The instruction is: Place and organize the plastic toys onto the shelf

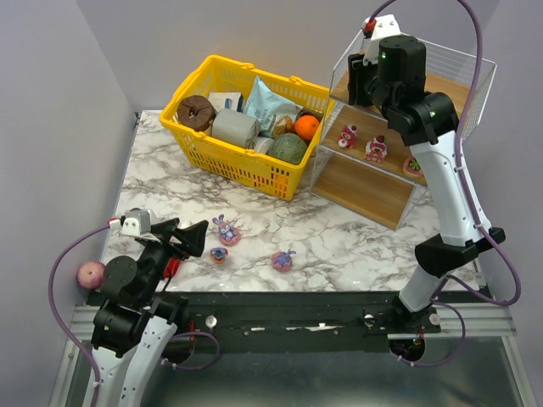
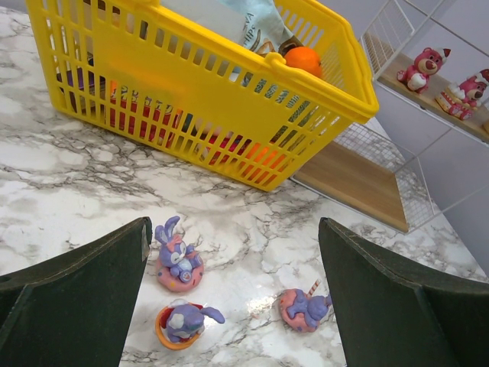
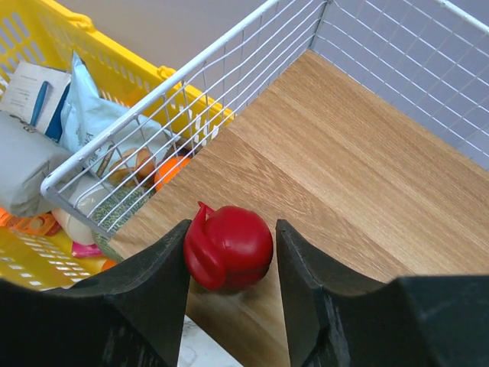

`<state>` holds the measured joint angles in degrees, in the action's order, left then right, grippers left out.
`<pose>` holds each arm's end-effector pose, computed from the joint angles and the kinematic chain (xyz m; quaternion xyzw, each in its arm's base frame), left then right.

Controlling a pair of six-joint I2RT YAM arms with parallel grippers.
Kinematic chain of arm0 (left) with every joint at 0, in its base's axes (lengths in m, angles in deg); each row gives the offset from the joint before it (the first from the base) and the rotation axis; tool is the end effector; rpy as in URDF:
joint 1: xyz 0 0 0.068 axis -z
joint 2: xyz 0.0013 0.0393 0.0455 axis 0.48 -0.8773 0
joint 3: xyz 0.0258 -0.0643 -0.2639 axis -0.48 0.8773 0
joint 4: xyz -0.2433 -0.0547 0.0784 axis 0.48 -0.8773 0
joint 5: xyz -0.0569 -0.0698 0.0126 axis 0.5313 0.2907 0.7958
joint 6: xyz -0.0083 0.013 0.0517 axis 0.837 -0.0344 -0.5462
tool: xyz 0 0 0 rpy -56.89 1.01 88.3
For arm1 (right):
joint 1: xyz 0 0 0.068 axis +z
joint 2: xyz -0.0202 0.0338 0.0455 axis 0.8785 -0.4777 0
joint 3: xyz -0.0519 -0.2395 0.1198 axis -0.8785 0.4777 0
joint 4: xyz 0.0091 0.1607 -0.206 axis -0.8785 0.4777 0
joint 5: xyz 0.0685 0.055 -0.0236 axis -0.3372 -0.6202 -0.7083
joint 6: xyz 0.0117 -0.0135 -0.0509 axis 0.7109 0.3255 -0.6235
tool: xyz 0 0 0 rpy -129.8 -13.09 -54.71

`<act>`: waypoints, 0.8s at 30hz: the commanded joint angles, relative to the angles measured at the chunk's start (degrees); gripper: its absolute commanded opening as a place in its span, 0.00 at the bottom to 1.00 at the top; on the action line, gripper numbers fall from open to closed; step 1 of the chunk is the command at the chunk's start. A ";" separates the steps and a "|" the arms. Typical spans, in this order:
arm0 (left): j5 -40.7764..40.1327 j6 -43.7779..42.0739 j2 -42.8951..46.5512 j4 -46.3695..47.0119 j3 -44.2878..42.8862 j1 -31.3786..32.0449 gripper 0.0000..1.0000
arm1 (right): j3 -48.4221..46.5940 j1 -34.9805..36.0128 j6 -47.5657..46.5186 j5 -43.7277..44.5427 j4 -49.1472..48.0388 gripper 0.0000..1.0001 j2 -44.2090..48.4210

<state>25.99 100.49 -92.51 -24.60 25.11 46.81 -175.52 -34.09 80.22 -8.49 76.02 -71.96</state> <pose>0.0445 -0.0149 0.3103 -0.0549 0.7018 -0.2775 0.6537 0.2986 0.1411 0.5319 -0.1014 0.7940 -0.0025 0.5994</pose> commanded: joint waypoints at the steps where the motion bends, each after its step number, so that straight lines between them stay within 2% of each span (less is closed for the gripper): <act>1: -1.20 0.02 -0.10 -0.41 0.09 0.15 0.99 | -1.18 -0.74 -0.37 -0.77 1.04 0.57 -1.50; 7: -1.19 -0.06 -0.89 -0.59 -0.09 0.15 0.99 | -0.04 -0.75 -0.02 -1.11 -0.28 0.64 -0.01; 24: -1.28 0.02 -0.54 -0.50 -0.09 0.15 0.99 | -0.04 -0.74 -0.63 -2.26 -0.20 0.72 5.18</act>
<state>25.99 100.49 -92.84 -24.62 25.11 46.81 -175.50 -34.57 80.24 -9.82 76.02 -69.95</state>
